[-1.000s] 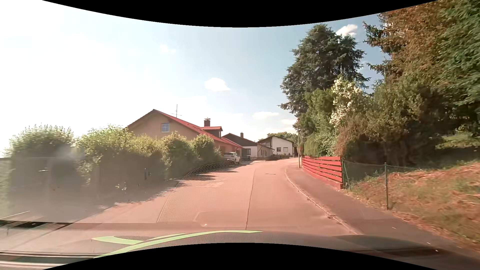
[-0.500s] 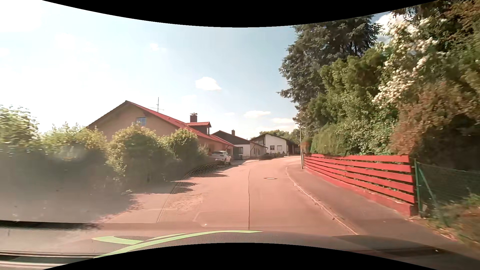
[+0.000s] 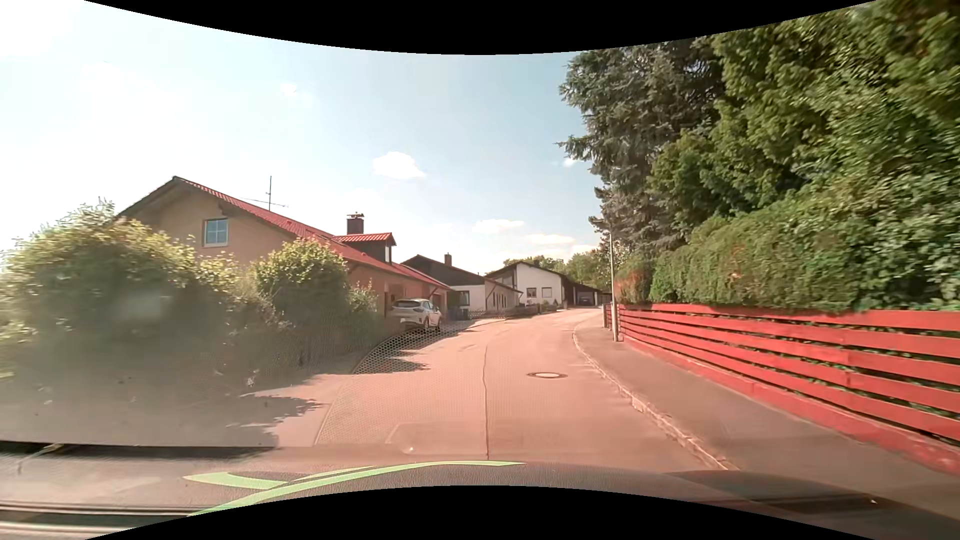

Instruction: Follow the waypoints while adhering to traffic rules and regulations

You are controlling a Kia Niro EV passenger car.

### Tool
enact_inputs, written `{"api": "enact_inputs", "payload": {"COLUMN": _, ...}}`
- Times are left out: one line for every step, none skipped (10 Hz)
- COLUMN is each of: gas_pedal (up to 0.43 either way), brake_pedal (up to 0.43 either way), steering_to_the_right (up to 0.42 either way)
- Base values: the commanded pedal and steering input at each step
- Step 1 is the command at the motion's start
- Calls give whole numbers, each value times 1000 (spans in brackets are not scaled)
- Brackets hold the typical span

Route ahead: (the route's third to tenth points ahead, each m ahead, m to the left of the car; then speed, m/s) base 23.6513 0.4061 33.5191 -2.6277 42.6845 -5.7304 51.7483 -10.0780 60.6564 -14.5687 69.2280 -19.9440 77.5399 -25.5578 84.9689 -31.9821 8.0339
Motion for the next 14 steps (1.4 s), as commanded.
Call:
{"api": "enact_inputs", "payload": {"gas_pedal": 47, "brake_pedal": 0, "steering_to_the_right": 37}}
{"api": "enact_inputs", "payload": {"gas_pedal": 47, "brake_pedal": 0, "steering_to_the_right": 38}}
{"api": "enact_inputs", "payload": {"gas_pedal": 59, "brake_pedal": 0, "steering_to_the_right": 38}}
{"api": "enact_inputs", "payload": {"gas_pedal": 59, "brake_pedal": 0, "steering_to_the_right": 38}}
{"api": "enact_inputs", "payload": {"gas_pedal": 59, "brake_pedal": 0, "steering_to_the_right": 38}}
{"api": "enact_inputs", "payload": {"gas_pedal": 67, "brake_pedal": 0, "steering_to_the_right": 38}}
{"api": "enact_inputs", "payload": {"gas_pedal": 67, "brake_pedal": 0, "steering_to_the_right": 38}}
{"api": "enact_inputs", "payload": {"gas_pedal": 67, "brake_pedal": 0, "steering_to_the_right": 38}}
{"api": "enact_inputs", "payload": {"gas_pedal": 67, "brake_pedal": 0, "steering_to_the_right": 38}}
{"api": "enact_inputs", "payload": {"gas_pedal": 67, "brake_pedal": 0, "steering_to_the_right": 38}}
{"api": "enact_inputs", "payload": {"gas_pedal": 67, "brake_pedal": 0, "steering_to_the_right": 38}}
{"api": "enact_inputs", "payload": {"gas_pedal": 79, "brake_pedal": 0, "steering_to_the_right": 38}}
{"api": "enact_inputs", "payload": {"gas_pedal": 79, "brake_pedal": 0, "steering_to_the_right": 38}}
{"api": "enact_inputs", "payload": {"gas_pedal": 79, "brake_pedal": 0, "steering_to_the_right": 37}}
